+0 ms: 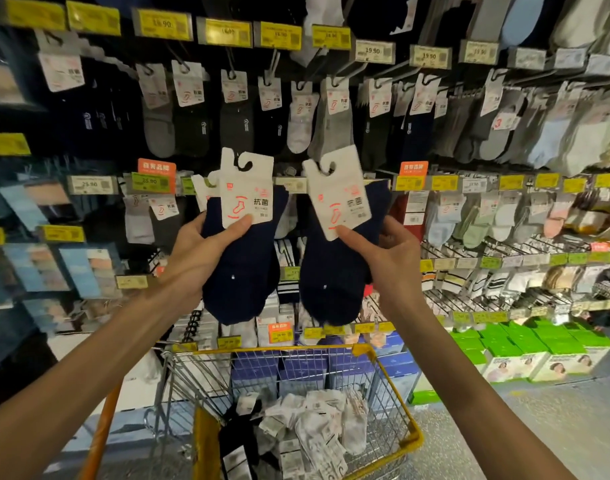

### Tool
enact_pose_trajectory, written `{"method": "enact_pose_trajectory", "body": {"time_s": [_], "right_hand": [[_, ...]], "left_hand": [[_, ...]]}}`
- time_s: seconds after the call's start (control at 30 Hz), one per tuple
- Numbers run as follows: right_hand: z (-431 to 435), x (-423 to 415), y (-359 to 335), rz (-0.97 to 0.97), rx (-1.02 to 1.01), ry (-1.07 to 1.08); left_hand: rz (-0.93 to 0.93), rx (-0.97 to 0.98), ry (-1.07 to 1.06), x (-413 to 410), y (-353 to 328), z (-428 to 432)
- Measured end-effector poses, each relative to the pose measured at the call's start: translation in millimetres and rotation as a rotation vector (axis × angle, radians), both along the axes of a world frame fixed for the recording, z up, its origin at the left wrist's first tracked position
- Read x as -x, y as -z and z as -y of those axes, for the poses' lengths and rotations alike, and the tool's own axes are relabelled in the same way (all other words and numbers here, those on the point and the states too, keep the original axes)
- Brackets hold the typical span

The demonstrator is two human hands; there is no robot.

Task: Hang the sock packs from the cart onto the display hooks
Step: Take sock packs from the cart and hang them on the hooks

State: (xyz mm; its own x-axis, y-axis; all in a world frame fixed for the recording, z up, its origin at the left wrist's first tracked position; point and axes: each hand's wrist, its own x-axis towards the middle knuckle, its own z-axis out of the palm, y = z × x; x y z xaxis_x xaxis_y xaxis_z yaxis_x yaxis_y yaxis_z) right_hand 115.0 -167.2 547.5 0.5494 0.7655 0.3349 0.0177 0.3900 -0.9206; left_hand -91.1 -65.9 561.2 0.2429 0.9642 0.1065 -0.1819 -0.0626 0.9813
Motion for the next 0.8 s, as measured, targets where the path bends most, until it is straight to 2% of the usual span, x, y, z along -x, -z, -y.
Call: {"method": "enact_pose_trajectory", "body": {"time_s": [0.1, 0.2, 0.3, 0.37, 0.47, 0.63, 0.73, 0.8], "right_hand": [[-4, 11, -5, 0.165, -0.135, 0.205], [-18, 43, 4, 0.485, -0.139, 0.324], [-26, 76, 27, 0.986, -0.005, 0.418], [-26, 81, 34, 1.128, 0.088, 0.4], [-22, 76, 38, 1.07, 0.071, 0.249], [-22, 70, 46, 1.157, 0.103, 0.205], [-27, 61, 48, 1.003, 0.101, 0.064], [-27, 53, 46, 0.727, 0.052, -0.059]], "left_hand": [[0.069, -0.024, 0.014, -1, 7, 2], [0.102, -0.06, 0.041, -12, 15, 10], [0.082, -0.099, 0.008, -21, 24, 14], [0.085, -0.072, -0.016, -18, 28, 12], [0.064, -0.061, 0.002, -11, 33, 9], [0.015, -0.098, 0.032, -12, 41, 8], [-0.006, -0.142, 0.021, -15, 43, 8], [0.035, -0.093, 0.013, -14, 41, 5]]}}
